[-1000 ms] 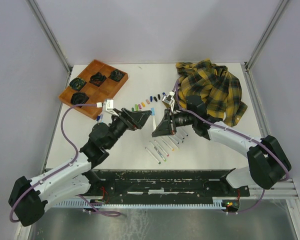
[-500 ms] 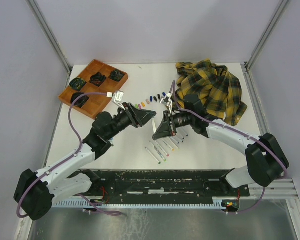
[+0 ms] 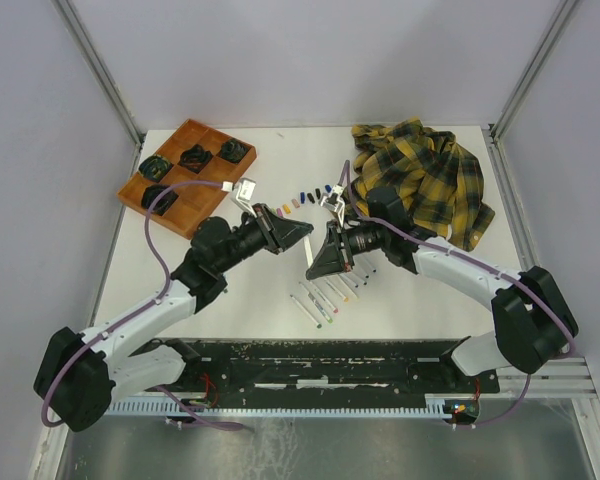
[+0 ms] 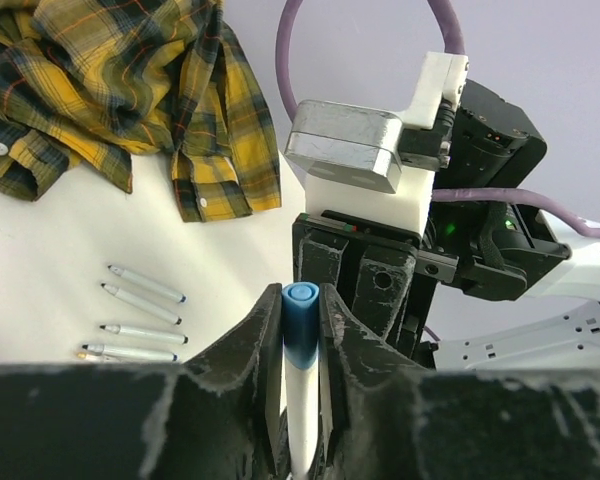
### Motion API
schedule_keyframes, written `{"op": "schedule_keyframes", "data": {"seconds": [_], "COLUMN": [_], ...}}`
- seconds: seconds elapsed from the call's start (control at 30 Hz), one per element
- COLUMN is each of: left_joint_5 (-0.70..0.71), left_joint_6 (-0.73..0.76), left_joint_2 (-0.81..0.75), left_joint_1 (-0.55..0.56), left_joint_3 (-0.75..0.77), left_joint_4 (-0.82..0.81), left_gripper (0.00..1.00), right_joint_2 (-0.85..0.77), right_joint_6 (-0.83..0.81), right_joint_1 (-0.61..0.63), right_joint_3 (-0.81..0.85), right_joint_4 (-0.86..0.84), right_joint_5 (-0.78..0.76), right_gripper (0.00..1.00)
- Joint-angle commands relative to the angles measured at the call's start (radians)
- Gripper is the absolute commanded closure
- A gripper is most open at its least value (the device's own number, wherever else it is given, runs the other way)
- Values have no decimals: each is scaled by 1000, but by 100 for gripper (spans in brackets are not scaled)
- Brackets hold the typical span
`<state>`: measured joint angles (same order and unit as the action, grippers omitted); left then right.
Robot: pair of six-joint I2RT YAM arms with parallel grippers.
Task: Open the pen caps
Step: Open the pen cap from the pen.
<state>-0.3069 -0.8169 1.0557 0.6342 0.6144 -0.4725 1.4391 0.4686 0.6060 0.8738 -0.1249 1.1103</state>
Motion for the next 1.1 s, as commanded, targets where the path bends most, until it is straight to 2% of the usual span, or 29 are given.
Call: {"op": "schedule_keyframes", "data": {"seconds": [0.0, 0.1, 0.13, 0.23, 0.3, 0.4, 0.57, 0.77, 0.83, 0.93, 1.07], "left_joint_5": [-53, -61, -60, -57, -57, -62, -40, -24, -21, -25, -31], "left_joint_6": [22, 25, 27, 23, 2, -51, -105, -109, -108, -114, -132], "left_joint_2": [8, 11, 9, 5, 5, 14, 21, 11, 12, 19, 36], "left_joint_1": [-5, -11, -12, -12, -13, -14, -11, -12, -11, -12, -11], "left_joint_3": [51, 52, 50, 30, 1, -56, -133, -145, -144, -141, -142], "left_joint_4": [-47, -48, -48, -75, -134, -240, -359, -382, -389, -403, -432], "left_gripper": [82, 96, 97, 97, 97, 97, 97, 97, 97, 97, 97], "right_joint_2": [-12, -15, -15, -16, -19, -48, -53, -38, -26, -12, -5], "right_joint_6": [-31, -36, -34, 16, 113, 168, 235, 247, 254, 255, 246], "right_joint_1": [1, 0, 1, -1, -7, -20, -42, -42, -41, -33, -14], "right_joint_3": [47, 51, 51, 47, 25, -5, -35, -35, -33, -33, -34], "right_joint_4": [10, 16, 19, -10, -105, -182, -262, -273, -275, -275, -275], "right_joint_5": [26, 26, 24, 8, 5, -37, -50, -41, -36, -35, -35], "right_gripper": [100, 99, 96, 77, 64, 55, 55, 68, 67, 62, 61]}}
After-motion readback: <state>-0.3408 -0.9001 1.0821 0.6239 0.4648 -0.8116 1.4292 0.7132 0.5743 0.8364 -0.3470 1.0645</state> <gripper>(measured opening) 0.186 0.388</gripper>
